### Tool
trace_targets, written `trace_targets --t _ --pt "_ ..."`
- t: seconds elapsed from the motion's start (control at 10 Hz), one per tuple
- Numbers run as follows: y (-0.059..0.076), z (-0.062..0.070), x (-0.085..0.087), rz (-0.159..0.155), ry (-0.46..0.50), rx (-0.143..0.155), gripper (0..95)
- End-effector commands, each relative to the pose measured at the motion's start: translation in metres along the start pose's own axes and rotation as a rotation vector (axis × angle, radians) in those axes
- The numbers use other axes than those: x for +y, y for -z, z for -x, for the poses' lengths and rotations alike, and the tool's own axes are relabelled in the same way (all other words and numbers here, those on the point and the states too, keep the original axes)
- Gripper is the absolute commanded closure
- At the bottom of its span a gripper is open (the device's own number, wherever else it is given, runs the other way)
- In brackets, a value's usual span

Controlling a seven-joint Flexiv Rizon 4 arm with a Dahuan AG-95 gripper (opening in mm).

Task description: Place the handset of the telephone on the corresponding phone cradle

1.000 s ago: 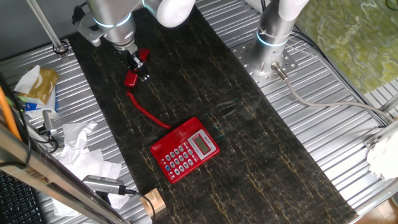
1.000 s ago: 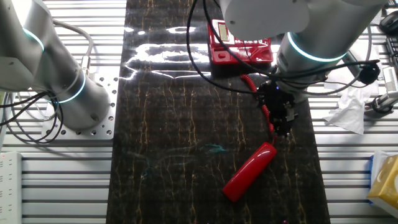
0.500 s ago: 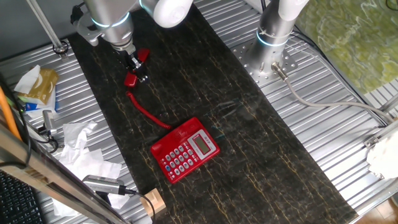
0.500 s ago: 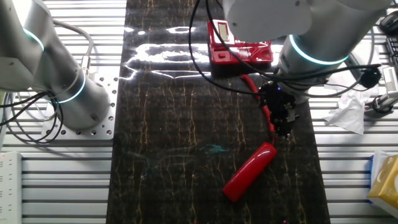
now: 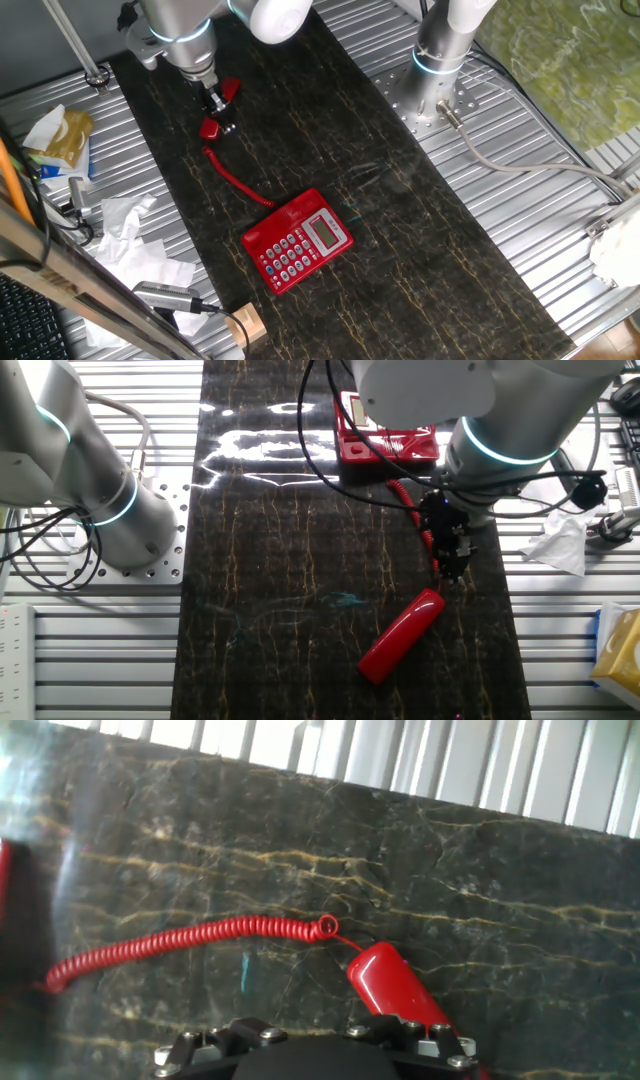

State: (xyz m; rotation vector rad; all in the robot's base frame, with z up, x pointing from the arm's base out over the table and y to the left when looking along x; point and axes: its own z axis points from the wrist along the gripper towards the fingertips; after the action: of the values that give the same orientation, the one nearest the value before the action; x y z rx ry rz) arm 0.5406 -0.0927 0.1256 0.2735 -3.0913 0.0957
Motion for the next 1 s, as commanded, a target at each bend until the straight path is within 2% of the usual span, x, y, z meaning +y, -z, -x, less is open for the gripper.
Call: trace_targets --t 0.1,0.2,0.3,0.4,0.5,0.6,0.7,0.8,0.9,1.0 --pt "0.0012 -0.0014 0.0003 0.007 -0.047 -0.001 19.0" --pt "0.0012 -0.0014 0.0003 0.012 -0.052 -0.002 19.0" --pt "0.0012 -0.0014 0.0003 0.02 -0.065 -0.004 38.0" --pt "0.0012 -0.0014 0.0003 0.019 -0.071 -0.002 38.0" --pt "0.0012 -0.0014 0.0003 0.026 -0.056 -0.002 19.0" --pt "0.0012 -0.0014 0.0003 0.026 -0.05 -0.005 19.0" --pt "0.0012 -0.0014 0.0003 0.026 -0.056 -0.013 38.0" --pt "0.0012 -0.0014 0.0003 0.026 -0.056 -0.021 38.0" --pt "0.0012 -0.0014 0.0003 0.015 -0.056 -0.02 19.0" --pt "0.0012 -0.0014 0.0003 0.006 -0.057 -0.022 19.0"
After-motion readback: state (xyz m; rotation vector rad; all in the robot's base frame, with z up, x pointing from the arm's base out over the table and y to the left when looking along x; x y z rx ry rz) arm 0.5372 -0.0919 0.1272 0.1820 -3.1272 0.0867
